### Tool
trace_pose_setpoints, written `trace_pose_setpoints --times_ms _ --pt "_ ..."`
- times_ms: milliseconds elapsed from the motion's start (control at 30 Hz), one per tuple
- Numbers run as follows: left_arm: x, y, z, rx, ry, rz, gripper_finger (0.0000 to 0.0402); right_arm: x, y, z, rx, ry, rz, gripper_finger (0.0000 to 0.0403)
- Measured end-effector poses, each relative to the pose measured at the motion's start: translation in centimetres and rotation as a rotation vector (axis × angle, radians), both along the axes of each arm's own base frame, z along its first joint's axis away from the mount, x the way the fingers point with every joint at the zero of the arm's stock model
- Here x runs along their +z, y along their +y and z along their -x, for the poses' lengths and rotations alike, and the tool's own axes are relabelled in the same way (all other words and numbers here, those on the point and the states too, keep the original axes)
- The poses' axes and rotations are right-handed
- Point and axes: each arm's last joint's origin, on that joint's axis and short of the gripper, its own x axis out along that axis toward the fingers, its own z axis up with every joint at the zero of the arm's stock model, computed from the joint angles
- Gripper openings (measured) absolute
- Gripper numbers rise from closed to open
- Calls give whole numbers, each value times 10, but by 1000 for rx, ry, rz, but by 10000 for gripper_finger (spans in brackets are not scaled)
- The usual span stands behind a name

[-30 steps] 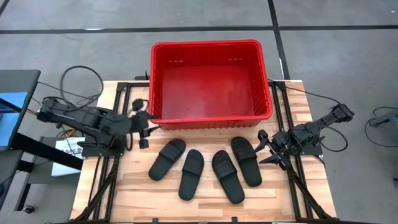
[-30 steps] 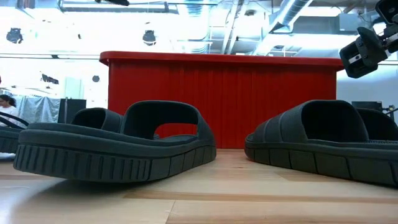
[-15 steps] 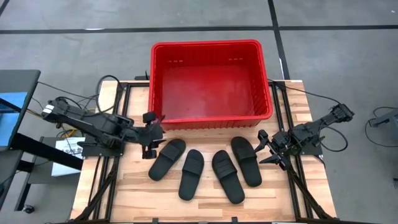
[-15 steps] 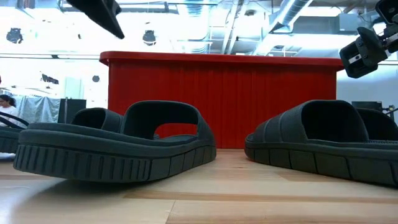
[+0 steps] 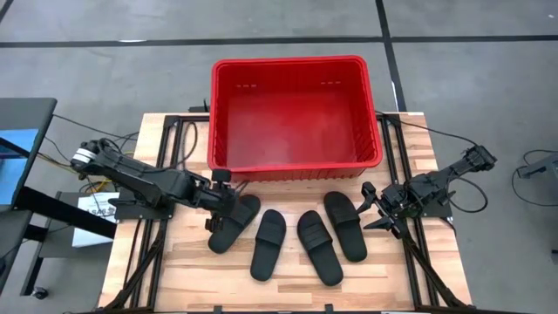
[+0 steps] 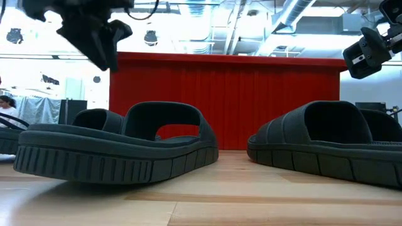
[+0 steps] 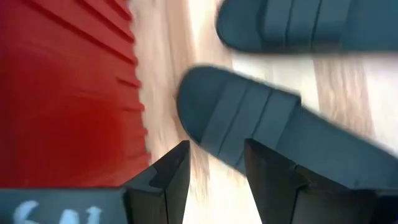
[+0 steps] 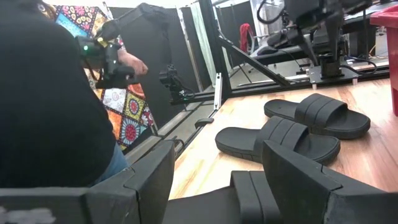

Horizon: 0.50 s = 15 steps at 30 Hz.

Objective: Pick and place slides into bin
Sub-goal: Put the black slipper into the red bin

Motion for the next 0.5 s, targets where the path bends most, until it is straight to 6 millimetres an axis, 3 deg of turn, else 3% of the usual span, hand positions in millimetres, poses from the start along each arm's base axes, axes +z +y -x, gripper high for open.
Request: trace_pose_setpoints --times_ms 500 --pt "-52 -13 -23 -121 285 118 142 0 0 0 -1 0 0 233"
